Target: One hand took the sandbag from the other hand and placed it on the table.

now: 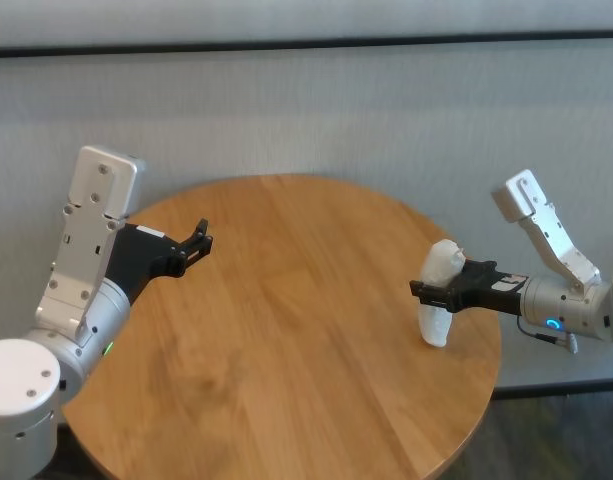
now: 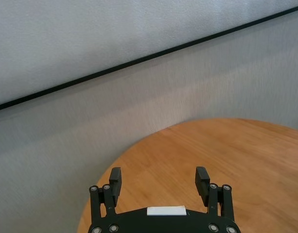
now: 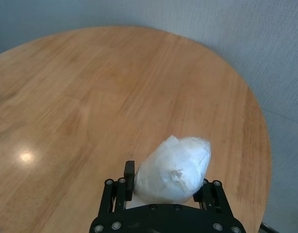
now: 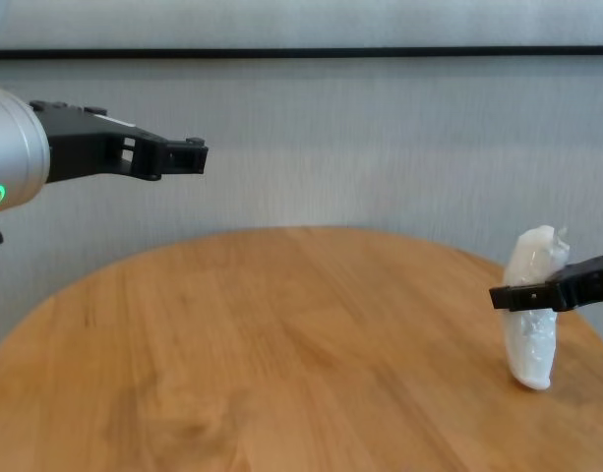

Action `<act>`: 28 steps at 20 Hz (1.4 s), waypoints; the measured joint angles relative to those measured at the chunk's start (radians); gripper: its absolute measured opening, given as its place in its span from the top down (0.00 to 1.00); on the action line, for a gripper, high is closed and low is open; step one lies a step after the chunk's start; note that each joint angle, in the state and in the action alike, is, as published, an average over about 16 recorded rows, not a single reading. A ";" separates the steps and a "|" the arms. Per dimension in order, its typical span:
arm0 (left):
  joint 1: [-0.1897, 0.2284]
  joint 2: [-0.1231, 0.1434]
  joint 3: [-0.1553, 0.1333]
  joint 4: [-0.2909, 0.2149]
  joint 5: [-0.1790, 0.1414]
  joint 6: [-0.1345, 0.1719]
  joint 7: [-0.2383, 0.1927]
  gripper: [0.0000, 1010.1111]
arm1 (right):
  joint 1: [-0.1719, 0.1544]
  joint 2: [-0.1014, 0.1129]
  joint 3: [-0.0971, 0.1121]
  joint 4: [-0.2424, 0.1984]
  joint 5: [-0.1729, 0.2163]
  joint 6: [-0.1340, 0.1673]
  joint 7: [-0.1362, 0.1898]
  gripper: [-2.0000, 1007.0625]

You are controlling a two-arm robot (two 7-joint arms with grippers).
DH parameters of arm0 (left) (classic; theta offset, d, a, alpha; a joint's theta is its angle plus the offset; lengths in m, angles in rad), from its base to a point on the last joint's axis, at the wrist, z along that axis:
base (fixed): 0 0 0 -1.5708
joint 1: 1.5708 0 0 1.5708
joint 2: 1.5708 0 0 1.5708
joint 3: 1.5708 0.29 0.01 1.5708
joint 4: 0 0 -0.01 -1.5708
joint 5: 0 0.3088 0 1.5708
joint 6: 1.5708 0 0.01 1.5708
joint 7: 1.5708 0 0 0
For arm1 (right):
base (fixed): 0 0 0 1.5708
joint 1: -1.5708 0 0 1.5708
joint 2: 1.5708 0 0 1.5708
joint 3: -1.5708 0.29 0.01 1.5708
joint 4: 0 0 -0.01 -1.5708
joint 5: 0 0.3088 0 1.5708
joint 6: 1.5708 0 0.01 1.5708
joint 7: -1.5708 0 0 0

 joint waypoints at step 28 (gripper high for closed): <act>0.000 0.000 0.000 0.000 0.000 0.000 0.000 0.01 | -0.006 0.002 0.005 -0.006 0.006 -0.006 -0.005 0.01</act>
